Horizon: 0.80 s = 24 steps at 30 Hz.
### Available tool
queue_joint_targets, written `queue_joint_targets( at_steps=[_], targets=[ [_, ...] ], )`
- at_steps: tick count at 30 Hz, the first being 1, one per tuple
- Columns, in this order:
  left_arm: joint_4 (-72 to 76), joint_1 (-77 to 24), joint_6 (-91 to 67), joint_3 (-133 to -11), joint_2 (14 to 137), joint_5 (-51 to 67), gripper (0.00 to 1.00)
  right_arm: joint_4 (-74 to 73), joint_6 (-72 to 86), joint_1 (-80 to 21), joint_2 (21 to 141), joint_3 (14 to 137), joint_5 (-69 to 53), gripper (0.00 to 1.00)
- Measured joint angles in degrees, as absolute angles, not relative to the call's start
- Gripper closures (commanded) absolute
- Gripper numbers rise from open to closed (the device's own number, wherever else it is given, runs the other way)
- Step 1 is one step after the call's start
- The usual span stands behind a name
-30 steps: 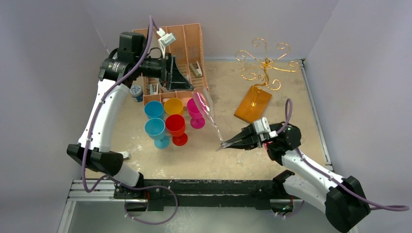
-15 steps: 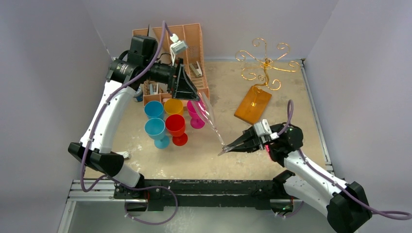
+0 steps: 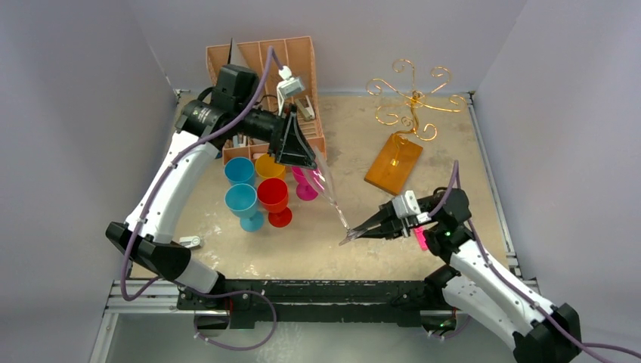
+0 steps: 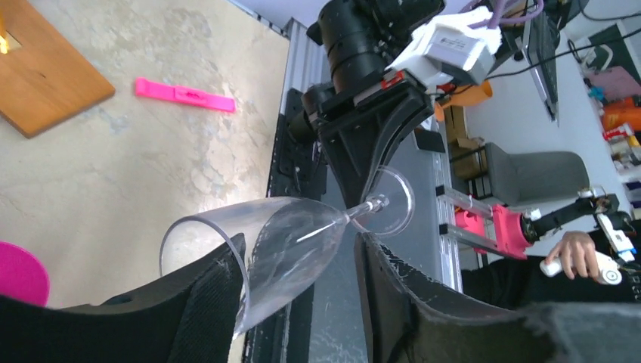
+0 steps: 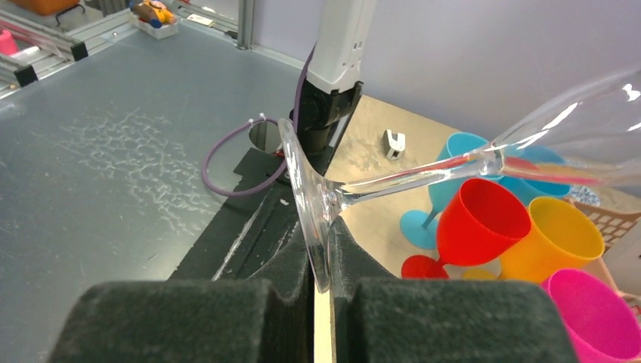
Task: Take the wine glass off the wine glass rack
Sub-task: Place the wine glass at the center of the board.
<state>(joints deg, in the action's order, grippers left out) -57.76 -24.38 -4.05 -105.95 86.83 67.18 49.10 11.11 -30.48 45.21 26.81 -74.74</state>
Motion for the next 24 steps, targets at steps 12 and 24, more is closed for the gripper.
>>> queue_joint_targets(
  at_steps=[12, 24],
  targets=[
    [-54.4, -25.9, -6.6, -99.3, 84.8, 73.5, 0.96, -1.8, -26.1, -31.1, 39.5, 38.6, -74.5, 1.0],
    [-54.6, -25.7, -5.3, -96.6, 83.4, 72.6, 1.0, -10.2, -35.2, -31.4, 42.2, 41.0, -74.5, 1.0]
  ],
)
